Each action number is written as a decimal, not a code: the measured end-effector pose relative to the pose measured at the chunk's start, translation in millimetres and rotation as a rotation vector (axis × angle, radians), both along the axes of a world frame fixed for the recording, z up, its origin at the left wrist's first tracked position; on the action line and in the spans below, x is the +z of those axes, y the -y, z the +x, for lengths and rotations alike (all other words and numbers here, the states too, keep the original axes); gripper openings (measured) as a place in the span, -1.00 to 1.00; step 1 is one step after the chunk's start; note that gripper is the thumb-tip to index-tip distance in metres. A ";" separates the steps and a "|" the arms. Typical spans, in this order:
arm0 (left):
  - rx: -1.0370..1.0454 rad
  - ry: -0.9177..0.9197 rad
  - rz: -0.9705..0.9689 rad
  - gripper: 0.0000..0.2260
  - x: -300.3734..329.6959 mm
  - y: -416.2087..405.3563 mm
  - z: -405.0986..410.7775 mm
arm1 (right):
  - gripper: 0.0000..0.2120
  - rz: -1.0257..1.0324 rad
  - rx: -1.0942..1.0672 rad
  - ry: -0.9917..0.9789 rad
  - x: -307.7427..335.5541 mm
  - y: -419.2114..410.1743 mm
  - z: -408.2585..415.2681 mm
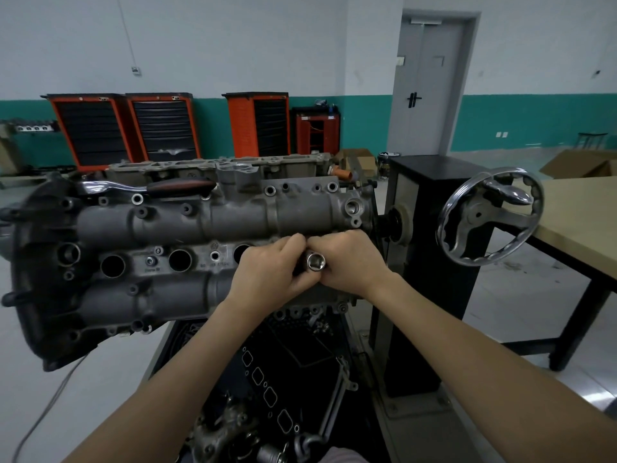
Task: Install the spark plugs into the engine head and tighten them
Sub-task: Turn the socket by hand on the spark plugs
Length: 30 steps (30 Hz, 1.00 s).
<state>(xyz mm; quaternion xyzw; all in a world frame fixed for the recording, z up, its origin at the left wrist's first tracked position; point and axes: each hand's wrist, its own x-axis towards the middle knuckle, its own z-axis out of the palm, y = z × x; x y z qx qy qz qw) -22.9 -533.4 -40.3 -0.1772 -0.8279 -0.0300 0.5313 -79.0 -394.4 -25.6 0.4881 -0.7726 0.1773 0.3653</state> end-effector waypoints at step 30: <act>-0.017 0.068 0.011 -0.73 0.8 -2.3 1.0 | -0.90 0.025 -0.016 0.012 -0.8 1.0 -1.2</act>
